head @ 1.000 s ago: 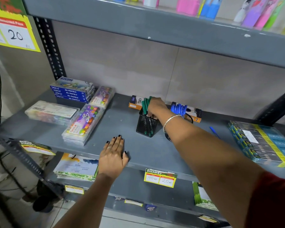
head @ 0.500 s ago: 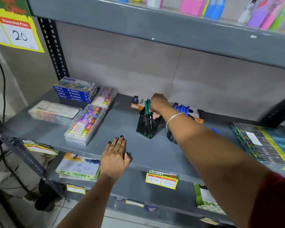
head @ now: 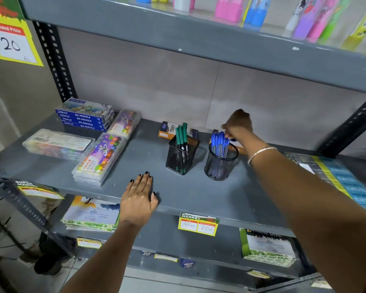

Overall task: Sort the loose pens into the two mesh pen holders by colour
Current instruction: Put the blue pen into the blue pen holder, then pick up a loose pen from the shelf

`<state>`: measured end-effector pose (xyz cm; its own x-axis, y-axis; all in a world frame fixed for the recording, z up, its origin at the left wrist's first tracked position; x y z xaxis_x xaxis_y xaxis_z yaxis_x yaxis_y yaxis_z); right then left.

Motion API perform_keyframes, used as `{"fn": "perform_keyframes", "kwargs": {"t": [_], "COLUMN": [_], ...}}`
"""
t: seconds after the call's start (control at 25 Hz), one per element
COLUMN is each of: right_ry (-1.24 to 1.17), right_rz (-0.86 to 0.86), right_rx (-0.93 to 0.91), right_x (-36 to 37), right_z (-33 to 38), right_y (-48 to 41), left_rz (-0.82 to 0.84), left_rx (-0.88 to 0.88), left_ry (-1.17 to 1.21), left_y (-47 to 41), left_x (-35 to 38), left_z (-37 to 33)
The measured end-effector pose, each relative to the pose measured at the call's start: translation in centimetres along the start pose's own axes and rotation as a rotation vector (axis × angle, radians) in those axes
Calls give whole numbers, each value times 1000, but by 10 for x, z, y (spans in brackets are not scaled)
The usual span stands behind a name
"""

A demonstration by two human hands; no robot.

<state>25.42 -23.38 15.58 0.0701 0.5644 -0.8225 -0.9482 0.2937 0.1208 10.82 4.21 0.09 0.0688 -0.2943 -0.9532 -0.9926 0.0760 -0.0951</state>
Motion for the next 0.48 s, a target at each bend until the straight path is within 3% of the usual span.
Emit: {"fn": "perform_keyframes", "kwargs": {"t": [0.16, 0.48], "right_ry": [133, 268], "right_rz": [-149, -29], "right_rx": [178, 333], "right_x": [-35, 1], "right_z": [-77, -183], "right_y": [13, 33], "left_rz": [7, -8], "left_rx": [-10, -2], "left_ry": [0, 5], "left_y": [0, 0], "left_x": [1, 0], "left_z": [1, 0]}}
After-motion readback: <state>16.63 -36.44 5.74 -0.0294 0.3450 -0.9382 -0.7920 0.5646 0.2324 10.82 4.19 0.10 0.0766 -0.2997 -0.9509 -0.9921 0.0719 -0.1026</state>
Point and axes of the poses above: each hand's wrist, its own y-axis away from the middle knuckle, its own x-axis out of the palm, z = x × y, the point moved 9 cm from there along -y, towards the middle knuckle, and after that the axes turned 9 degrees about z, right-handed, at the moved point
